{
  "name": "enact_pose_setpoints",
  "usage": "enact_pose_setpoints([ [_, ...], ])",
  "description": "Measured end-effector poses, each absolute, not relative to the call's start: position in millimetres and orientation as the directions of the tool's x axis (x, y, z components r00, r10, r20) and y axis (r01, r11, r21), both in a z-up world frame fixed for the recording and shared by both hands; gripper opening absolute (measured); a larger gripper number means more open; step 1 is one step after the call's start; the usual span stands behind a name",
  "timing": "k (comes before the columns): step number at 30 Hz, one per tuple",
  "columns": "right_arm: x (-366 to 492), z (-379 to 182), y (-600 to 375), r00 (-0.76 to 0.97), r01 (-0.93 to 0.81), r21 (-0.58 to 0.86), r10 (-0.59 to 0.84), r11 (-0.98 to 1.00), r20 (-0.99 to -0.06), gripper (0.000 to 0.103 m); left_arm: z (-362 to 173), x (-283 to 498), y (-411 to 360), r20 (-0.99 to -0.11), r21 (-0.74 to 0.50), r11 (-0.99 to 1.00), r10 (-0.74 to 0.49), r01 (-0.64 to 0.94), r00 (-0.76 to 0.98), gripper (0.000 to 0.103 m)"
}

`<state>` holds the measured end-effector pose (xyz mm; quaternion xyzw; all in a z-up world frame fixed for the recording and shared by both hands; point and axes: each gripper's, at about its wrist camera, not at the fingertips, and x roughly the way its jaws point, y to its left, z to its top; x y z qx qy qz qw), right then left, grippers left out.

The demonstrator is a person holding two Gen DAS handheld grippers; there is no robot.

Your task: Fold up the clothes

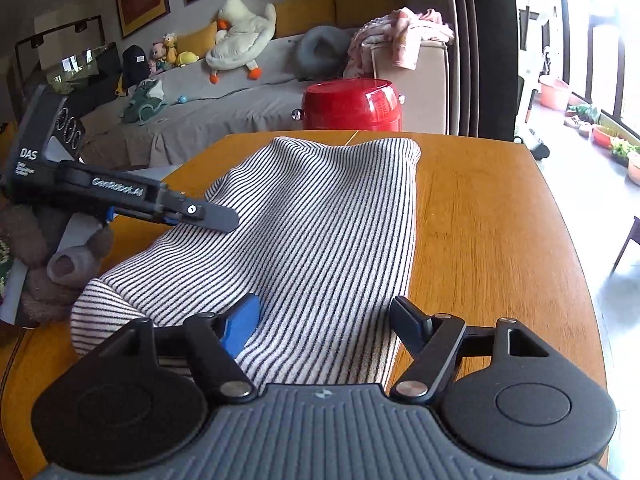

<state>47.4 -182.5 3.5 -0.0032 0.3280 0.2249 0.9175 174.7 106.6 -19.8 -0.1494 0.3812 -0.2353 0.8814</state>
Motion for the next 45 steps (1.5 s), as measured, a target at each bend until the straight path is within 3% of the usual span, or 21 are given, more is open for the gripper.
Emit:
enact_pose_setpoints([
  [8,28.2,29.3,-178.0,0.708,-0.465,0.077,0.423,0.882,-0.565,0.073,-7.0,152.3,119.6,-0.576,-0.457,0.84,-0.53,0.293,0.622,0.061],
  [16,18.3,7.0,-159.5,0.624,-0.531,0.103,0.47,0.841,-0.625,0.076,19.1,105.3,114.8,-0.501,-0.417,0.826,-0.556,0.378,0.663,0.073],
  [21,16.2,24.3,-168.7,0.664,-0.515,0.062,0.444,0.855,-0.601,0.076,5.5,90.5,99.4,-0.53,-0.405,0.81,-0.586,0.424,0.613,0.079],
  [26,10.2,19.6,-167.1,0.656,-0.523,0.015,0.413,0.852,-0.632,0.081,-9.1,84.3,97.5,-0.529,-0.392,0.814,-0.58,0.428,0.619,0.08],
  [29,6.5,16.7,-166.1,0.65,-0.528,-0.014,0.393,0.849,-0.65,0.083,-13.7,83.0,99.2,-0.558,-0.357,0.839,-0.545,0.412,0.626,0.087],
  [32,2.9,13.9,-165.2,0.645,-0.533,-0.042,0.373,0.845,-0.667,0.083,-19.5,83.0,107.3,-0.555,-0.389,0.832,-0.554,0.395,0.621,0.088],
  [45,-27.7,28.2,-121.5,0.611,-0.738,-0.272,0.438,0.618,-0.659,0.087,-9.3,80.7,134.4,-0.564,-0.36,0.892,-0.442,0.273,0.697,0.092],
])
